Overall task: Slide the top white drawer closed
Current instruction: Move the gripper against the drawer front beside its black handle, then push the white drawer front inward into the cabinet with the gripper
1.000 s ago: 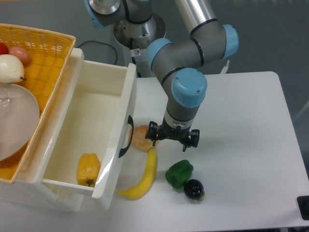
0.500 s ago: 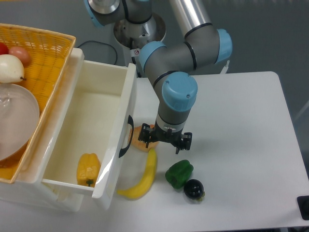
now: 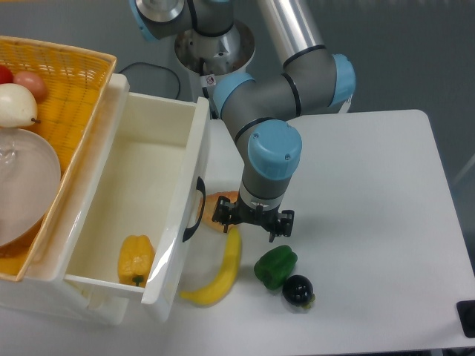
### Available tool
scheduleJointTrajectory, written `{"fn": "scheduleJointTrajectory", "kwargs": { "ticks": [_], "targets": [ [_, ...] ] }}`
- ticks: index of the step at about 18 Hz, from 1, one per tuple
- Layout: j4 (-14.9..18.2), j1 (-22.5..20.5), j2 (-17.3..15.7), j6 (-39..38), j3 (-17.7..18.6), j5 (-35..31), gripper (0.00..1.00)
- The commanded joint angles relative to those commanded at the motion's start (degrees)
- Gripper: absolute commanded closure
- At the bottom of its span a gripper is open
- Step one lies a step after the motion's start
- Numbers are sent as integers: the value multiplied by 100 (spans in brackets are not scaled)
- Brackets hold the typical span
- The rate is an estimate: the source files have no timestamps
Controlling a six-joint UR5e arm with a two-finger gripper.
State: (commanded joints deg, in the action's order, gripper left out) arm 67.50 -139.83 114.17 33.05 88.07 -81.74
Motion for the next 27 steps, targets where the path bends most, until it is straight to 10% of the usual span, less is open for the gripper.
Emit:
{"fn": "scheduleJointTrajectory", "kwargs": {
  "ticks": [27],
  "targets": [
    [26, 132, -61, 53, 53, 255, 0]
  ]
}}
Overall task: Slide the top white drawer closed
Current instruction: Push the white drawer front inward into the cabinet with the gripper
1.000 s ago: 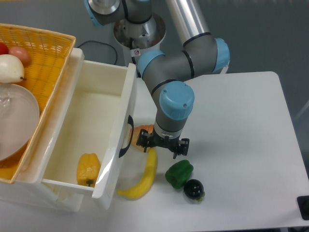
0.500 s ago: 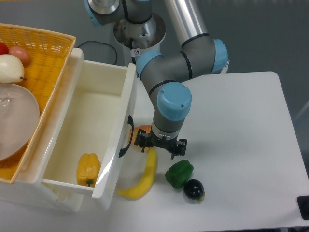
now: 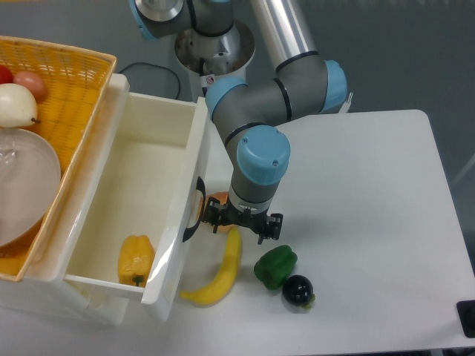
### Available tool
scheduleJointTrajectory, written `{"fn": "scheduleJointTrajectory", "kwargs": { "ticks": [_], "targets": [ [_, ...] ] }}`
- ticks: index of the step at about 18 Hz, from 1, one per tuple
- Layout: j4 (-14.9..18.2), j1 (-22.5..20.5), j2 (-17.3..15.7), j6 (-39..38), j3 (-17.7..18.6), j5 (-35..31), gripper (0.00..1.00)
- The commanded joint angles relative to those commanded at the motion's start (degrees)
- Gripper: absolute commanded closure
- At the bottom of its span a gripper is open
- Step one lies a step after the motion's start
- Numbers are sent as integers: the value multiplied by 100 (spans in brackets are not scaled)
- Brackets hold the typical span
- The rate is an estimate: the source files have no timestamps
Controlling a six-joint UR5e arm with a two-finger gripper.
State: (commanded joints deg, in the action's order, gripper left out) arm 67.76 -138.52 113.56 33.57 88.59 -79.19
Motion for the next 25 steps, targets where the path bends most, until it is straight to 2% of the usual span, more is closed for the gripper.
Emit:
{"fn": "scheduleJointTrajectory", "kwargs": {
  "ticks": [8, 14, 25],
  "targets": [
    [35, 44, -88, 0, 44, 202, 0],
    [35, 316, -184, -44, 132, 211, 0],
    [44, 475, -229, -53, 202, 395, 0]
  ]
}}
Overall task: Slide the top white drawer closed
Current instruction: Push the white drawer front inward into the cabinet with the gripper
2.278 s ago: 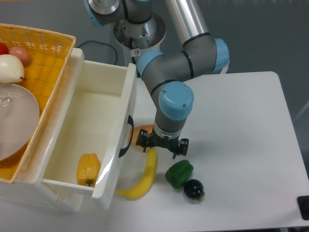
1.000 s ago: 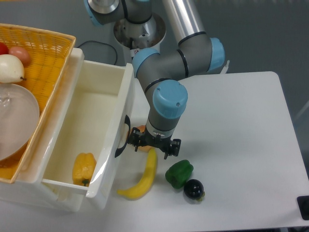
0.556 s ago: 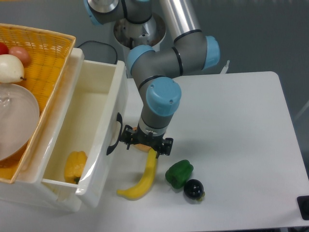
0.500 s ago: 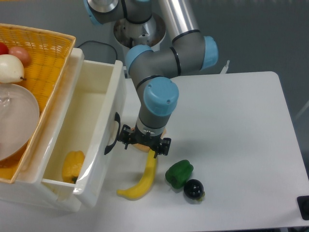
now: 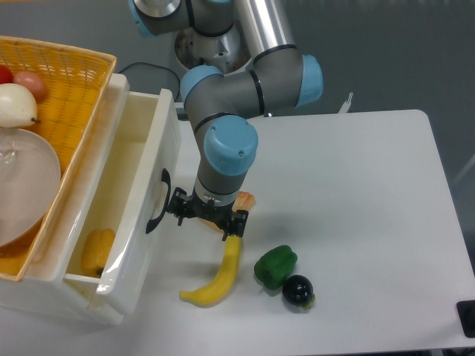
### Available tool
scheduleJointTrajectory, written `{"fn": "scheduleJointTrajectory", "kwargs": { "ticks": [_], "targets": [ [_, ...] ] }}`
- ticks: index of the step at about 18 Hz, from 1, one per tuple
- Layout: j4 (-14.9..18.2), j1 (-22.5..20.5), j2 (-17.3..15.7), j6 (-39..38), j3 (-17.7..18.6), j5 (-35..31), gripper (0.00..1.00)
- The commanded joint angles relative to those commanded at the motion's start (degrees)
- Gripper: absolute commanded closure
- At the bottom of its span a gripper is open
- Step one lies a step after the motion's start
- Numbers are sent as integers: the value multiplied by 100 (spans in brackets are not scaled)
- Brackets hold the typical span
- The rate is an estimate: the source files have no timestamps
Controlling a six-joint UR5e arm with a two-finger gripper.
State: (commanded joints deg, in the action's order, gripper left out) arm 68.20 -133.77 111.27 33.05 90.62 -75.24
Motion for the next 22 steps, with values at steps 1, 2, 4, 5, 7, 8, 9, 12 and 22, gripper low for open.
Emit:
{"fn": "scheduleJointTrajectory", "kwargs": {
  "ticks": [1, 2, 4, 5, 7, 8, 9, 12, 22],
  "targets": [
    [0, 9, 0, 0, 0, 27, 0],
    [0, 44, 0, -9, 17, 36, 0],
    [0, 79, -35, -9, 35, 36, 0],
    [0, 79, -44, -9, 44, 44, 0],
    [0, 105, -79, -9, 53, 141, 0],
    [0, 158, -88, -17, 53, 150, 0],
    [0, 167, -88, -9, 61, 150, 0],
    [0, 185, -114, -9, 70, 159, 0],
    [-9, 325, -106, -79, 70, 167, 0]
  ]
}}
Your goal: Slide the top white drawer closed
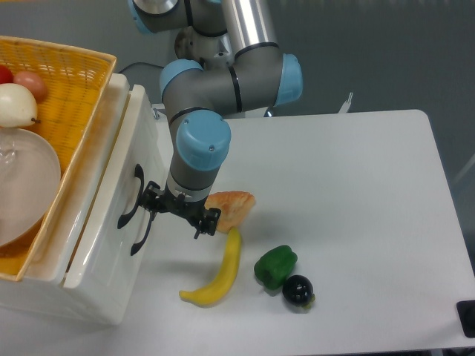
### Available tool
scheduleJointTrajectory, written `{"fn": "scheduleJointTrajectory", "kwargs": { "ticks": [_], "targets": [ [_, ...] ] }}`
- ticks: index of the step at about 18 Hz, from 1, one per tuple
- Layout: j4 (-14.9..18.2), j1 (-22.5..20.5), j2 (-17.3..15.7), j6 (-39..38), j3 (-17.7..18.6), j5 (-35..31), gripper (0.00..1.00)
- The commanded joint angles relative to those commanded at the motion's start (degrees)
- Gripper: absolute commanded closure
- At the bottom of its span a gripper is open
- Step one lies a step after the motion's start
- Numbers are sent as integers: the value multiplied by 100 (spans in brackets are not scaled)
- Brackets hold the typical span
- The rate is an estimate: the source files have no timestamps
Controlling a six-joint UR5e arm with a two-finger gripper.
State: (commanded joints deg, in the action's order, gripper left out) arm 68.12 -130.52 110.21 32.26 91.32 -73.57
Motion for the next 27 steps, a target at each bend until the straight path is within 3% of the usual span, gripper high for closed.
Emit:
{"fn": "scheduleJointTrajectory", "kwargs": {
  "ticks": [7, 12, 19, 22, 27],
  "targets": [
    [-9, 18, 9, 9, -61, 97, 0],
    [-17, -395, 70, 192, -316, 88, 0],
    [26, -913, -9, 1809, -141, 18, 0],
    [420, -1150, -236, 2222, -97, -166, 0],
    [896, -1766, -606, 3951, -53, -798, 0]
  ]
}}
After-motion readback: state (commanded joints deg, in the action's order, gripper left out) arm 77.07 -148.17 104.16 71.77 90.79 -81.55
